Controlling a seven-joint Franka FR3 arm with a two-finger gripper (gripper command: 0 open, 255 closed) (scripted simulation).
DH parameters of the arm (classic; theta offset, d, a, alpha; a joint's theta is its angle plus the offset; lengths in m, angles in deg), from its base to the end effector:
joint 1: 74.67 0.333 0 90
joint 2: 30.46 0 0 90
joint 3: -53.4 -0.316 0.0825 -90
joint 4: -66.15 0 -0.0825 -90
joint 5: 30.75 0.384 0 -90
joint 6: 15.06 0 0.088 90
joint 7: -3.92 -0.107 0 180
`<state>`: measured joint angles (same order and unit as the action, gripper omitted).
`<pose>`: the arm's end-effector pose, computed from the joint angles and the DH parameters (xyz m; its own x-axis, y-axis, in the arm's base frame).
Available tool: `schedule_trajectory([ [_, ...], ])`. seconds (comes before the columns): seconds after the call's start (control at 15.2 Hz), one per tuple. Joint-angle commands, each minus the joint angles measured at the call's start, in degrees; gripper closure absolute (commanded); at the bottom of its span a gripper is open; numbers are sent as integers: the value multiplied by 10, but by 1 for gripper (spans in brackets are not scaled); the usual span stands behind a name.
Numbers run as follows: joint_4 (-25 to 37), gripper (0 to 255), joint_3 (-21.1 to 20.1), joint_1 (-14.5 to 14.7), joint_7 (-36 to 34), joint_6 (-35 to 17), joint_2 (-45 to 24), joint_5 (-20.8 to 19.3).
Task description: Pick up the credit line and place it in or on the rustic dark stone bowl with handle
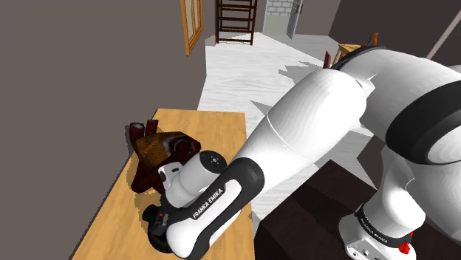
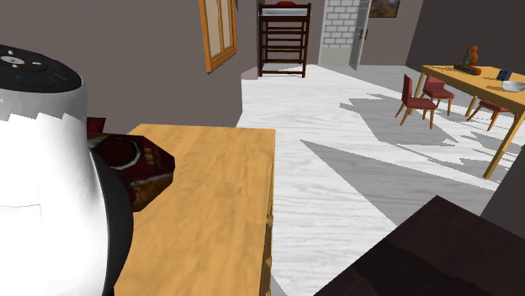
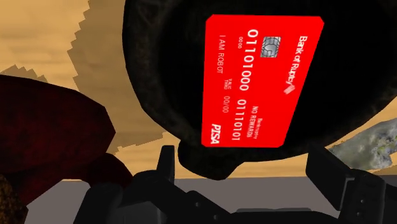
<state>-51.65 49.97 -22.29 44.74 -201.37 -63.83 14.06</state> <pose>0.4009 0.4626 0.2024 0.5429 0.6342 0.5505 0.7617 -0.6479 -0.0048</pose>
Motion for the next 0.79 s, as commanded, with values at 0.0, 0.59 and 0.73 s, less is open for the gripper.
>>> schedule_trajectory([
  [0.0,-21,0,4,4,0,4,23,2],
  [0.59,-73,0,38,36,-10,21,88,4],
  [0.73,-73,0,38,36,-10,21,88,4],
])
